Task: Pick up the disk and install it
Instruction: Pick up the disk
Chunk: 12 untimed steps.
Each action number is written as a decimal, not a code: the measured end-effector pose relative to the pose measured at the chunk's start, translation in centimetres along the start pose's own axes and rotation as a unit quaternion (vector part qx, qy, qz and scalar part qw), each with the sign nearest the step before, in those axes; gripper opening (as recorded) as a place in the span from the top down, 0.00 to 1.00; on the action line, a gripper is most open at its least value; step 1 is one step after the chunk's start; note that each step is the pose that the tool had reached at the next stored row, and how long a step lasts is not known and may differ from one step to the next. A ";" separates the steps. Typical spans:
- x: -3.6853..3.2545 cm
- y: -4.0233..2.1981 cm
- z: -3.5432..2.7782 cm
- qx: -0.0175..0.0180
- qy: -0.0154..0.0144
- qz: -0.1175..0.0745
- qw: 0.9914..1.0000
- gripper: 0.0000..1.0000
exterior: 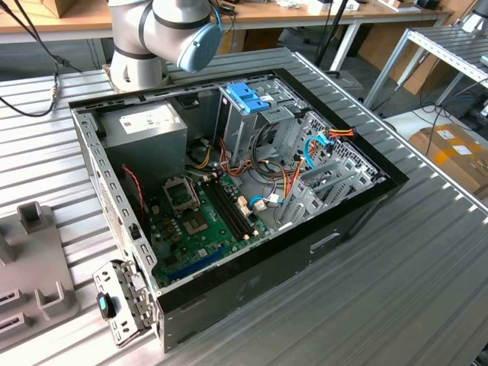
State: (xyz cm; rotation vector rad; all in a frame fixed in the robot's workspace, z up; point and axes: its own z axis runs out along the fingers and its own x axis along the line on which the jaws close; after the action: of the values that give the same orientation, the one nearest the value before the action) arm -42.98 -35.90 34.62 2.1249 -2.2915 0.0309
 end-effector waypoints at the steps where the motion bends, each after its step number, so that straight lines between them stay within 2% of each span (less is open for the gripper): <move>1: 0.00 0.00 0.00 0.000 0.000 0.000 1.000 0.89; 6: 0.00 0.00 0.01 0.000 0.000 0.000 1.000 0.58; 7: 0.00 0.00 0.01 0.000 0.000 0.000 1.000 0.58; 9: 0.00 0.00 0.04 0.000 0.000 0.000 1.000 0.46; 12: -0.02 0.00 0.56 0.000 -0.001 0.000 1.000 0.46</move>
State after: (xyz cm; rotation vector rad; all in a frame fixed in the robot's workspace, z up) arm -42.98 -35.90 34.05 2.1264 -2.2931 0.0291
